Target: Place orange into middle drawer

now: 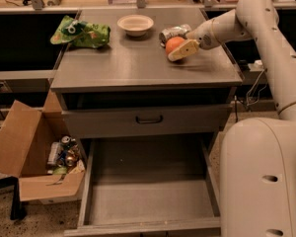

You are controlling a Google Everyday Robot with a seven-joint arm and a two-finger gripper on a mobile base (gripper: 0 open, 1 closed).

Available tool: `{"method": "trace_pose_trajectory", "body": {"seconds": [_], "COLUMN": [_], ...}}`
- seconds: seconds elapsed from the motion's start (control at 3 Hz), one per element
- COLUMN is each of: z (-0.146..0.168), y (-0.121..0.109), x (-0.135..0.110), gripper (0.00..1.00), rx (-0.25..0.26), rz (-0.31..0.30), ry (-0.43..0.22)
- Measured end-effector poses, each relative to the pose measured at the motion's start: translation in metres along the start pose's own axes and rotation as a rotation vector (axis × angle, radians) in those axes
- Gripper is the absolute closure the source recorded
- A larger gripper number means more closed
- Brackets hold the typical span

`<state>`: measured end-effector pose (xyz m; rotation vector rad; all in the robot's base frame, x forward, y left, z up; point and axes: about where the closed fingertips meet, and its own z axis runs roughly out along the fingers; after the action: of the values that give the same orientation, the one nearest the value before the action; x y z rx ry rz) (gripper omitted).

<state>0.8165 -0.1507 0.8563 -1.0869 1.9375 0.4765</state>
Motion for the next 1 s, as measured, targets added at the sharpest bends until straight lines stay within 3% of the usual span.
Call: {"method": "trace_pose_trajectory", "body": {"seconds": [0.33, 0.67, 1.0], "z": [0.003, 0.009, -0.022], "y": [0.002, 0.007, 0.005], "x": [-0.006, -0.02, -0.038], "gripper": [0.52, 0.75, 0.98], "rx": [-0.007, -0.019, 0.034], "rz": [-0.01, -0.038, -0.089], "ry": [-0.011, -0.041, -0.09]}}
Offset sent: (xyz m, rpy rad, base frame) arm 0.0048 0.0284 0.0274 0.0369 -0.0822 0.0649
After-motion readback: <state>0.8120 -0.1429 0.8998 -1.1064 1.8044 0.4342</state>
